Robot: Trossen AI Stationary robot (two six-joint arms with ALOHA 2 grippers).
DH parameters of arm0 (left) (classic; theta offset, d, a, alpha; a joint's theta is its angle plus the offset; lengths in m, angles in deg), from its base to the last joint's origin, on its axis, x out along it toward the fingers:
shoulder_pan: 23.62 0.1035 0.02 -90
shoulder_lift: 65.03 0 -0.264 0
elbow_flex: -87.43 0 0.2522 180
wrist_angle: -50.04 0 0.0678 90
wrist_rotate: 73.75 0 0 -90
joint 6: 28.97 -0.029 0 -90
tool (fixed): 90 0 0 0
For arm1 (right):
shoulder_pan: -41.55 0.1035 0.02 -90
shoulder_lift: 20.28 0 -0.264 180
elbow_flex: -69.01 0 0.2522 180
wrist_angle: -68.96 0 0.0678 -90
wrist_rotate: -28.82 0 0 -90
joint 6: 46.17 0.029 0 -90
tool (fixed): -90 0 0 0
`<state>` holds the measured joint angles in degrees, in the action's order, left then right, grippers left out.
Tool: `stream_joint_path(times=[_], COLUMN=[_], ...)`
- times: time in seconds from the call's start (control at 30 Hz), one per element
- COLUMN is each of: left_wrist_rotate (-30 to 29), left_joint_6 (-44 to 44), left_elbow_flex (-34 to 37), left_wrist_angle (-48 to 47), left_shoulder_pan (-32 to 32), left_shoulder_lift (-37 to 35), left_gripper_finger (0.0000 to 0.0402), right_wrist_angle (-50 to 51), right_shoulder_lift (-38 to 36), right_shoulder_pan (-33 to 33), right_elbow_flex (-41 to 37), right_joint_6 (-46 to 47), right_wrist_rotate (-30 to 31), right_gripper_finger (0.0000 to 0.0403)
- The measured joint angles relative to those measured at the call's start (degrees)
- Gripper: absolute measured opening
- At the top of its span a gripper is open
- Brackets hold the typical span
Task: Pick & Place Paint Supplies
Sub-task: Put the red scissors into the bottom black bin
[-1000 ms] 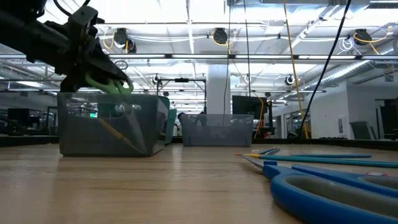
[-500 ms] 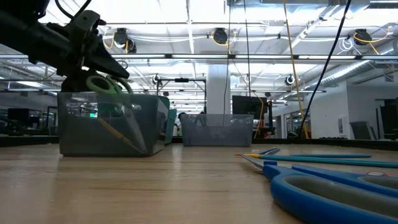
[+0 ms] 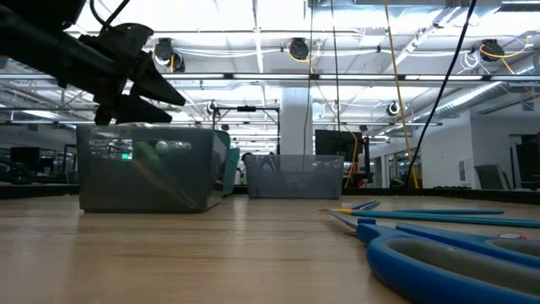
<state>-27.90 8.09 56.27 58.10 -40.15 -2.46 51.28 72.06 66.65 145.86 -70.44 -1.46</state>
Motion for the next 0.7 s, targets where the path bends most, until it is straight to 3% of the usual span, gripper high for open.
stream_joint_path(times=[0.37,0.57,0.7], left_wrist_rotate=[1.33,9.41,16.8], left_joint_6=[-7.33,-8.93,-13.57], left_elbow_flex=[0.0,-0.02,-0.02], left_wrist_angle=[6.23,7.78,8.32], left_shoulder_pan=[1.01,1.01,0.93], left_shoulder_lift=[-0.32,-4.71,-9.25], left_gripper_finger=[0.0264,0.0264,0.0264], right_wrist_angle=[0.04,1.41,4.47], right_shoulder_lift=[0.0,0.0,0.06], right_shoulder_pan=[0.0,0.15,0.45], right_elbow_flex=[-0.02,-0.02,-0.04], right_joint_6=[0.0,-0.35,0.08], right_wrist_rotate=[0.0,-0.14,-4.93], right_gripper_finger=[0.007,0.0071,0.0071])
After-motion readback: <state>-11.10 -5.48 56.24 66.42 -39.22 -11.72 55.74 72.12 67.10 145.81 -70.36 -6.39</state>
